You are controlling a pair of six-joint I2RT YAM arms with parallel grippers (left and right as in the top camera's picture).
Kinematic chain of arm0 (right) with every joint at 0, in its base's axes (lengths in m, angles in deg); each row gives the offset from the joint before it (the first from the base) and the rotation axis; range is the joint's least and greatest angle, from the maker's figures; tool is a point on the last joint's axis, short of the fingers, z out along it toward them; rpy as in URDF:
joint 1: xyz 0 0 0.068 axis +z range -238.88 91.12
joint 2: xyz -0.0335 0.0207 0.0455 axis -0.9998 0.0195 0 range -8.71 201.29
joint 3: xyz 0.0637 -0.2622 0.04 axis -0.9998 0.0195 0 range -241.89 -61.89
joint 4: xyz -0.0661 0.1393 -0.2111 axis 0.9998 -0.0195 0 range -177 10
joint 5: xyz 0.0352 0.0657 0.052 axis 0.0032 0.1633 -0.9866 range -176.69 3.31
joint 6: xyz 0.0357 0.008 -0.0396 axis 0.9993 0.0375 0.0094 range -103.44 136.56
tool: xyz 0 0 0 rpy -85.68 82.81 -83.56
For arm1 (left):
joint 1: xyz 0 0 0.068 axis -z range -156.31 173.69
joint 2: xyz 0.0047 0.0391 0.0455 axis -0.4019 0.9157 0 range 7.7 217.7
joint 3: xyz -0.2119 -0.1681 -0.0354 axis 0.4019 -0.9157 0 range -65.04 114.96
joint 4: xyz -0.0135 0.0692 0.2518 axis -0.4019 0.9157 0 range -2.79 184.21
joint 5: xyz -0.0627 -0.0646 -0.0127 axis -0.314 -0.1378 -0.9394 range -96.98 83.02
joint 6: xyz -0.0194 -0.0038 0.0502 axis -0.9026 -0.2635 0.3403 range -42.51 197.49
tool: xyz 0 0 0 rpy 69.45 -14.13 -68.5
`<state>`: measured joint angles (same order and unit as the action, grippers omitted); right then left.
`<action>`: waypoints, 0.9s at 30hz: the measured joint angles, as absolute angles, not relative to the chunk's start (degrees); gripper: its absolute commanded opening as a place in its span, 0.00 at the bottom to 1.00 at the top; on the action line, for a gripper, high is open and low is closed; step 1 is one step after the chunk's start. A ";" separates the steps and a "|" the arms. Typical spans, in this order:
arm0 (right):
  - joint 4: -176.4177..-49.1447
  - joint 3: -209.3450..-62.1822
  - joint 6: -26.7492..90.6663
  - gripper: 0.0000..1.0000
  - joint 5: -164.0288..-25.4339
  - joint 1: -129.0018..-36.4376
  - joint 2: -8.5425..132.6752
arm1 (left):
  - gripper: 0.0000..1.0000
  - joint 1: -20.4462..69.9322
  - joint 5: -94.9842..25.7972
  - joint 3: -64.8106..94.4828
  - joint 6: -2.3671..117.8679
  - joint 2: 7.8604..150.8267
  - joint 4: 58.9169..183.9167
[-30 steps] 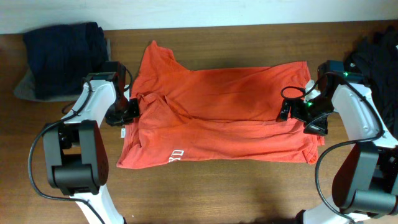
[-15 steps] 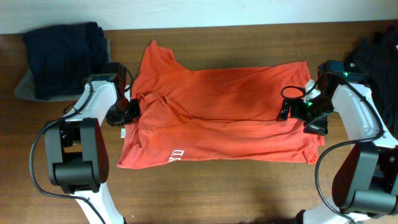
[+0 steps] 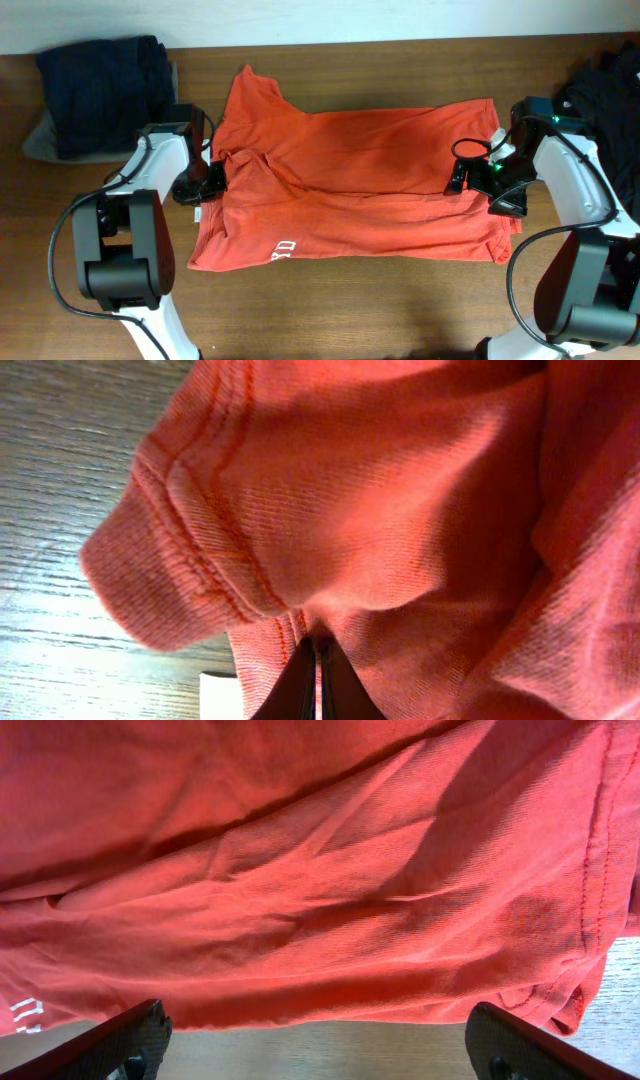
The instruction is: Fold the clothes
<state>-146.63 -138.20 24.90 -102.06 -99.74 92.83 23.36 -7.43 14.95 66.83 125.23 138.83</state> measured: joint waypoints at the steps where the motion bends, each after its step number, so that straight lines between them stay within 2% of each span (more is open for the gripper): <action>1: -146.63 -138.20 24.92 0.99 -102.06 -99.76 92.83 | 0.05 23.05 -7.62 14.73 67.03 125.21 138.39; 19: -146.65 -138.20 24.90 0.99 -102.06 -99.74 92.83 | 0.04 17.24 -9.61 13.44 68.38 124.71 135.90; 27: -146.43 -138.20 24.88 0.99 -102.06 -99.76 92.83 | 0.04 16.36 -6.49 17.09 68.54 126.72 142.93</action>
<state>-146.43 -138.20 24.88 -102.06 -99.76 92.83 16.36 -6.49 17.09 68.54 126.72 142.93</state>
